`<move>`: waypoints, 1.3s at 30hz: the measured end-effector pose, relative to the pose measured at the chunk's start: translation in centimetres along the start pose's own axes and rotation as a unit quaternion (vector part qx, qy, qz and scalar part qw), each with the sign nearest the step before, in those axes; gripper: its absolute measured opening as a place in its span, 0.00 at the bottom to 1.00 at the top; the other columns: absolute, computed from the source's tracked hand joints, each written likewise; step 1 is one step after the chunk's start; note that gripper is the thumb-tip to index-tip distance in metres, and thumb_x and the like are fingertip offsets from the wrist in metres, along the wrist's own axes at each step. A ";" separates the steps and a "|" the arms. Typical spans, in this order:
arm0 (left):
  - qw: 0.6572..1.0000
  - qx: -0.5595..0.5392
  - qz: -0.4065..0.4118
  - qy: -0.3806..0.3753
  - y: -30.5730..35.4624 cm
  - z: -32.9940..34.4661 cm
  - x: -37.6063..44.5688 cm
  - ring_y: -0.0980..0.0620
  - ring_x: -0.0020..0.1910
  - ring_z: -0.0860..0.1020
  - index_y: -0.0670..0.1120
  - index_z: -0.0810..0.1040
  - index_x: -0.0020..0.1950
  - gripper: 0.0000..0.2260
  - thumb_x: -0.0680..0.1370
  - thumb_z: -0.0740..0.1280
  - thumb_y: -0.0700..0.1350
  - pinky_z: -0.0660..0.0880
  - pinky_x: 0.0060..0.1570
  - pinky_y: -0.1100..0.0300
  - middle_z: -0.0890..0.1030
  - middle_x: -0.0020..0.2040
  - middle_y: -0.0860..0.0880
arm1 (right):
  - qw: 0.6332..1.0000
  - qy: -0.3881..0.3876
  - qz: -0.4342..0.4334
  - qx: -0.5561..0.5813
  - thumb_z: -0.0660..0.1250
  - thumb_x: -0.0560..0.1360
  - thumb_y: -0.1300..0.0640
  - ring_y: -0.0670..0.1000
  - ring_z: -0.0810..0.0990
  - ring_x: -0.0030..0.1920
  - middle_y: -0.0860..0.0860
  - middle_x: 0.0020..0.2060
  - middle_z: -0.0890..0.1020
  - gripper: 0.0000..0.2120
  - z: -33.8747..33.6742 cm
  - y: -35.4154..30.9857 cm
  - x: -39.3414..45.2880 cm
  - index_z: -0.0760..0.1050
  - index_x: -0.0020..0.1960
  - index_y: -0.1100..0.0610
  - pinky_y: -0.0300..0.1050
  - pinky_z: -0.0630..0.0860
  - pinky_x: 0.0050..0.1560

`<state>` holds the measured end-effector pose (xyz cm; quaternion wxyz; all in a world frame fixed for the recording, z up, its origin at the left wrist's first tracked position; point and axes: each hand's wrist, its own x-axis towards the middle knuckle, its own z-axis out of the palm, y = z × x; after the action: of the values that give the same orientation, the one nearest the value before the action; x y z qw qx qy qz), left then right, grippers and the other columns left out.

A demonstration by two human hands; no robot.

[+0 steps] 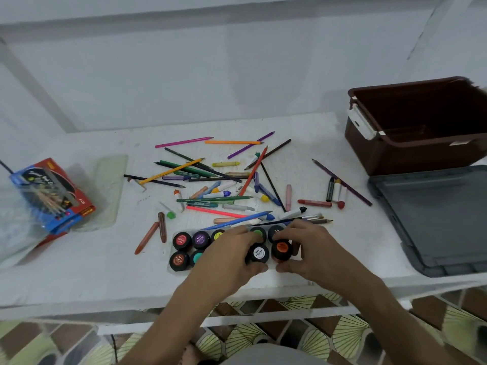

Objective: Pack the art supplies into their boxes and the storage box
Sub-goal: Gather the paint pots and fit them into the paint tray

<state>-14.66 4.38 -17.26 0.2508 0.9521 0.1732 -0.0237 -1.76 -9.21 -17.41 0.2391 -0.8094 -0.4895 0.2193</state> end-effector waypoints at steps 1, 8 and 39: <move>1.000 -0.003 0.003 0.005 0.0 0.0 -0.1 0.54 0.54 0.73 0.51 0.74 0.64 0.21 0.73 0.71 0.54 0.72 0.55 0.58 0.75 0.55 0.53 | 1.000 0.001 -0.003 0.002 0.76 0.67 0.53 0.42 0.69 0.48 0.42 0.50 0.71 0.25 0.1 0.1 0.0 0.75 0.63 0.49 0.31 0.64 0.49; 0.999 -0.032 0.002 0.023 -0.3 -0.1 -0.3 0.56 0.52 0.73 0.51 0.75 0.64 0.21 0.73 0.72 0.53 0.71 0.53 0.63 0.76 0.56 0.55 | 0.999 0.027 -0.019 0.004 0.73 0.70 0.53 0.40 0.70 0.50 0.43 0.53 0.73 0.22 0.3 0.5 -0.2 0.75 0.63 0.48 0.25 0.65 0.44; 0.869 -0.072 -0.401 0.280 -15.7 -6.6 -8.0 0.49 0.51 0.76 0.47 0.74 0.67 0.19 0.77 0.66 0.49 0.69 0.51 0.60 0.80 0.54 0.45 | 0.974 -0.052 -0.219 0.036 0.68 0.75 0.55 0.47 0.75 0.46 0.51 0.51 0.78 0.14 5.6 -13.3 16.0 0.78 0.59 0.57 0.36 0.67 0.47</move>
<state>-27.84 17.84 -17.86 0.2288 0.7467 0.6043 0.1578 -7.36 11.49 -15.75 0.2846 -0.6607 -0.6587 0.2205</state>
